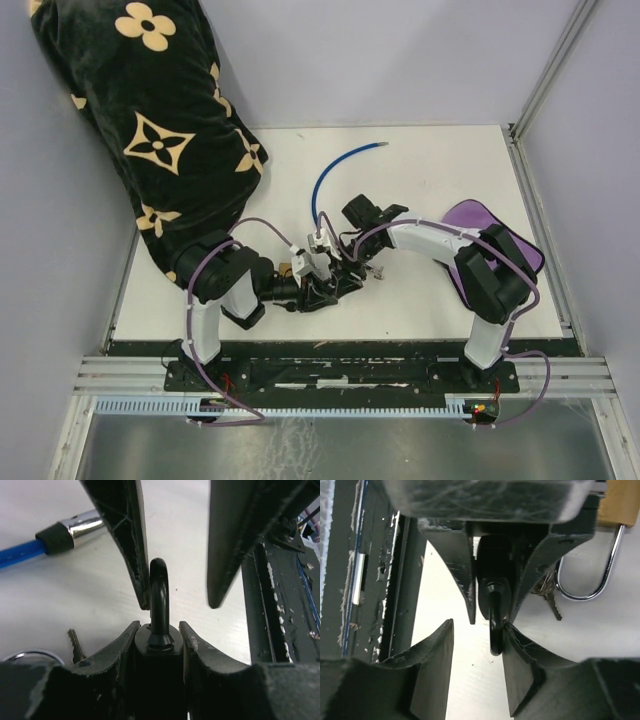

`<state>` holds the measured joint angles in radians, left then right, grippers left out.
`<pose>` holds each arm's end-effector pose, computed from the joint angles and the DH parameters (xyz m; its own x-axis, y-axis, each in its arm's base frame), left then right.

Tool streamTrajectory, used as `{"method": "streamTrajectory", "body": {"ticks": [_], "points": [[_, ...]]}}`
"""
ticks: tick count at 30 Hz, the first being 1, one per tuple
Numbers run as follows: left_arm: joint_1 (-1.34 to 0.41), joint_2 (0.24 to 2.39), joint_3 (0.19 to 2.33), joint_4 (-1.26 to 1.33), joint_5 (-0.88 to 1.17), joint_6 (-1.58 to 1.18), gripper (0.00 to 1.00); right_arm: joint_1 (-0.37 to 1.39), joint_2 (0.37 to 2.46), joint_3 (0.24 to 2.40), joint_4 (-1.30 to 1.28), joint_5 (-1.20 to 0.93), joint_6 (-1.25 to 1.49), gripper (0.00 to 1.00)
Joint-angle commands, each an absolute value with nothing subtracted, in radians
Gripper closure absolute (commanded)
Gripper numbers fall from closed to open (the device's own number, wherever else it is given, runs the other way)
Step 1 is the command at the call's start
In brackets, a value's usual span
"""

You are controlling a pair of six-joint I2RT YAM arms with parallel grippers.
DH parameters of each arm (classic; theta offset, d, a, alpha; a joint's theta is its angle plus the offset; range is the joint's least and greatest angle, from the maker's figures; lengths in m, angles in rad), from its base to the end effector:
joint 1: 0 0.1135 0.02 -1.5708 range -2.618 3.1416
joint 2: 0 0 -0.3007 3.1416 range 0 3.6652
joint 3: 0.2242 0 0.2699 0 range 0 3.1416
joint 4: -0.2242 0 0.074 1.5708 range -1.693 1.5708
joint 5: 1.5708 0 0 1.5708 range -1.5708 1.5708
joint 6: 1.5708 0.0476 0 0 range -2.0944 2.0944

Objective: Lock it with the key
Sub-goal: Lock the lock.

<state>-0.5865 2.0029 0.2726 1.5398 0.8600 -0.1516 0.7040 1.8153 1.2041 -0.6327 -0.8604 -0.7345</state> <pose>0.2020 -0.1776 0.0973 -0.3040 0.0837 -0.9490 0.9458 0.1459 -0.2901 0.2636 0.2712 0.2039 -0.1285 -0.6825 -0.7195 -0.9348 -0.1588 0.3176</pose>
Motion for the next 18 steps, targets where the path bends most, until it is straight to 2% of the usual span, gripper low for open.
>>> {"method": "streamTrajectory", "body": {"ticks": [1,3,7,11,15,18], "points": [[-0.597,1.957,0.311,1.729,0.751,-0.205,0.97,0.681,1.724,1.297,-0.796,-0.888,-0.716,0.48],[-0.594,1.921,0.309,1.729,0.734,-0.245,0.97,0.627,1.682,1.347,-0.840,-0.876,-0.711,0.39],[-0.589,1.845,0.306,1.730,0.705,-0.322,0.97,0.499,1.607,1.473,-0.983,-0.893,-0.741,0.29],[-0.581,1.751,0.311,1.730,0.649,-0.456,0.97,0.408,1.530,1.500,-1.004,-0.949,-0.710,0.27],[-0.579,1.644,0.339,1.727,0.504,-0.701,0.97,0.381,1.420,1.340,-0.761,-1.082,-0.458,0.26],[-0.579,1.578,0.368,1.682,0.347,-0.882,0.97,0.377,1.336,1.152,-0.327,-1.154,-0.099,0.27]]}}
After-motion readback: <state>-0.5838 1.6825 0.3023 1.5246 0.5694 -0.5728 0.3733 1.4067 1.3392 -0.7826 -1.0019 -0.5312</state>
